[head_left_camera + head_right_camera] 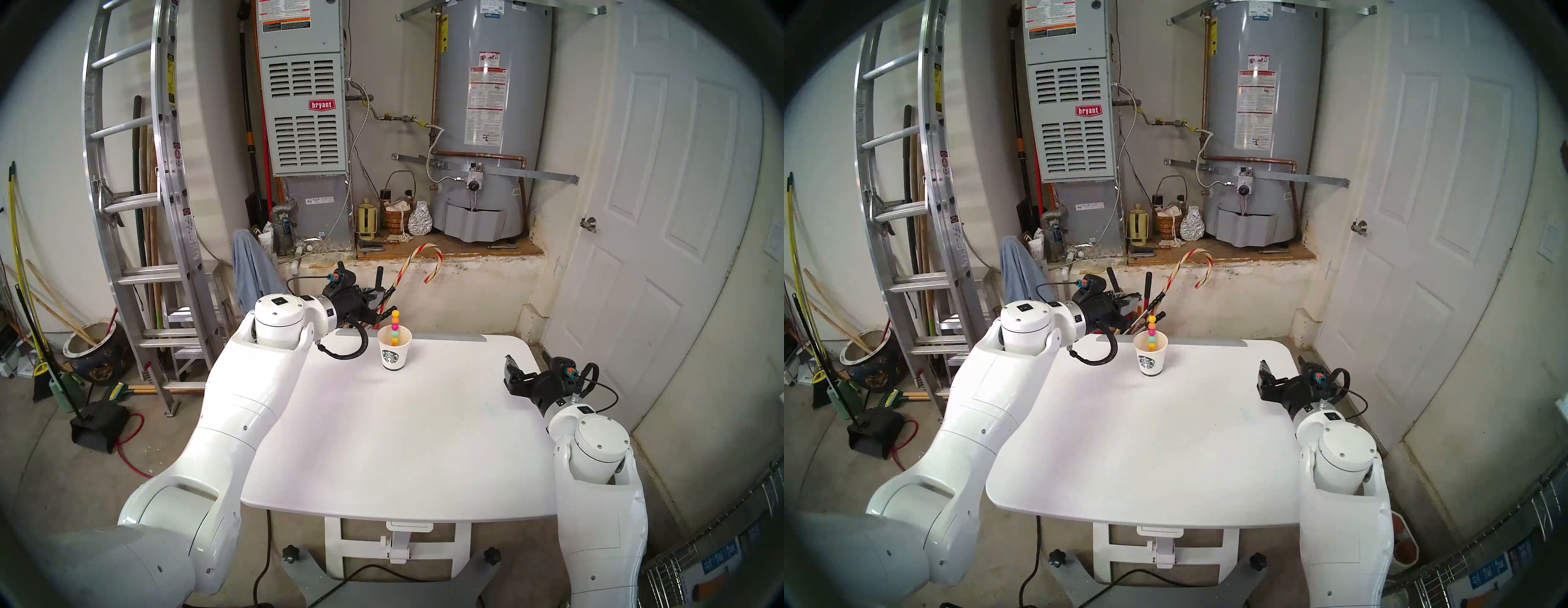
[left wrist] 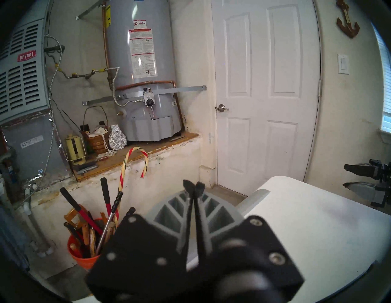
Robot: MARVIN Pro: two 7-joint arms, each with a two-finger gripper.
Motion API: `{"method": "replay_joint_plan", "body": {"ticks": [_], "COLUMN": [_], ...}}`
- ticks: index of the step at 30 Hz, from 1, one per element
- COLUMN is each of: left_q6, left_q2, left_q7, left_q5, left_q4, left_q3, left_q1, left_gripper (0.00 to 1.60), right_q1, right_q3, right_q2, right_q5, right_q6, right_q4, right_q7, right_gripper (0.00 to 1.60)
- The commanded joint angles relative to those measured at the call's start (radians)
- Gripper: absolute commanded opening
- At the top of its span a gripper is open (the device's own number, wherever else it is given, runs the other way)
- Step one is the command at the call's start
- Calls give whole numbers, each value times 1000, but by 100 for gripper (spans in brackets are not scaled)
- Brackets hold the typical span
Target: Switch the marker to another color
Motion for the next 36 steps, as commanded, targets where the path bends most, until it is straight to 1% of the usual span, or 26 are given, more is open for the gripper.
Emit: {"method": "replay_joint_plan", "body": {"ticks": [1, 4, 9, 14, 15, 16, 17, 20, 22, 24, 27, 32, 33, 34, 36], "left_q6": [4, 14, 14, 44, 50, 41, 41, 47, 38, 35, 27, 11, 8, 4, -1], "left_q2": [7, 10, 10, 1, 0, 5, 7, 2, -6, -9, -19, -40, -44, -48, -56], "left_q7": [-24, -21, -18, -19, -26, -33, -34, -27, -18, -15, -9, 3, 5, 9, 11], "left_q5": [-2, 0, 10, 18, 15, 20, 25, 31, 37, 40, 42, 44, 45, 46, 47], "left_q4": [-45, -52, -34, 1, 9, 10, 9, 20, 41, 47, 63, 100, 108, 117, 132], "left_q3": [11, 13, 28, 48, 50, 58, 63, 68, 71, 71, 72, 75, 77, 78, 81], "left_q1": [-8, -3, -8, -34, -40, -41, -40, -39, -42, -43, -49, -71, -75, -80, -88], "left_gripper": [160, 160, 160, 160, 157, 154, 147, 142, 128, 125, 111, 110, 99, 99, 105], "right_q1": [-9, -12, -16, -21, -23, -27, -29, -37, -40, -42, -46, -55, -57, -60, -65], "right_q3": [-2, -2, -5, -7, -7, -7, -6, -4, -4, -4, -6, -3, -2, 0, 4], "right_q2": [-6, -7, -9, -10, -11, -12, -13, -15, -15, -15, -15, -17, -17, -17, -17], "right_q5": [-2, -2, -3, -5, -5, -4, -5, -4, -3, -3, -2, 0, 0, 1, 2], "right_q6": [5, 7, 10, 13, 13, 13, 15, 16, 16, 16, 16, 16, 16, 16, 16], "right_q4": [-47, -51, -58, -66, -69, -72, -75, -80, -83, -84, -90, -103, -105, -108, -112], "right_q7": [-4, -5, -4, -5, -6, -6, -8, -10, -11, -11, -11, -13, -14, -14, -15], "right_gripper": [160, 160, 160, 160, 160, 160, 160, 160, 160, 160, 160, 160, 160, 160, 160]}}
